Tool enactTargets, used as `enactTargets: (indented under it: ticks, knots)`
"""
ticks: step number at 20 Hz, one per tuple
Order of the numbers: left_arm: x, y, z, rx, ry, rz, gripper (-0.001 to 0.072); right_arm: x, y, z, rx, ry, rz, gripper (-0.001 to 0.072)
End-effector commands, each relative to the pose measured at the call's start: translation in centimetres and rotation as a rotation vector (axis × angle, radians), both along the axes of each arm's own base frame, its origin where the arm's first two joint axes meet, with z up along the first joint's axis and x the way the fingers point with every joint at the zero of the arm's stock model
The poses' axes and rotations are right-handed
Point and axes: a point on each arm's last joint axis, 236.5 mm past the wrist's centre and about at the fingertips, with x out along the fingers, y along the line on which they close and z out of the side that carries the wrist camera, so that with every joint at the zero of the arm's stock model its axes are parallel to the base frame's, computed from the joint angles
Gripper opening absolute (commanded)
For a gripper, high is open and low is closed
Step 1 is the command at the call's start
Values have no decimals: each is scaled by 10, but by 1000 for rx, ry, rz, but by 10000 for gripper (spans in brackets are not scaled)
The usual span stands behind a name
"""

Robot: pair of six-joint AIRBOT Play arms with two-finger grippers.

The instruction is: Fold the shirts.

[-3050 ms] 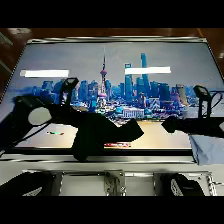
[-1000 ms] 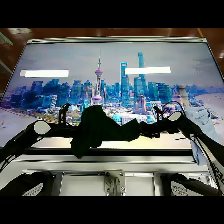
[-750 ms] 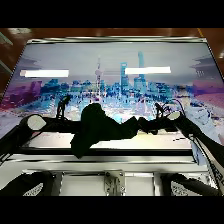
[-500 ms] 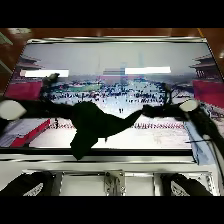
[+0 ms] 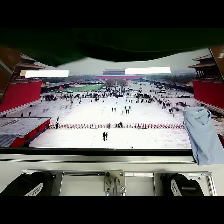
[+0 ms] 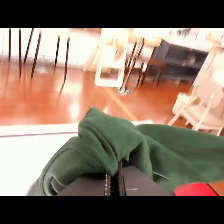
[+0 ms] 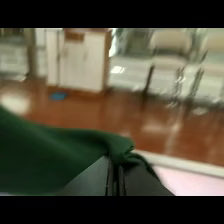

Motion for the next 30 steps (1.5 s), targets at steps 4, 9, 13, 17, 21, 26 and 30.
enactTargets:
  ticks: [4,9,13,17,21,26,30]
  knots:
    - [-9,52,-102,224,369,184,39,-49,-43,-91,-110,427,-187,69]
    - [25,63,-233,484,713,239,40,-70,-33,-268,-132,1149,-86,69]
    - [46,47,-372,604,946,179,39,-53,-28,-391,-66,1364,-71,69]
    - [90,-11,-448,351,989,129,40,41,-34,-417,208,1089,-212,69]
    - [155,-41,-486,116,1021,161,40,112,-31,-430,445,995,-244,69]
    - [184,-47,-527,-116,1161,197,90,107,-16,-501,511,1243,-255,69]
    - [170,-19,-525,3,1217,146,609,100,-13,-508,464,1284,-228,69]
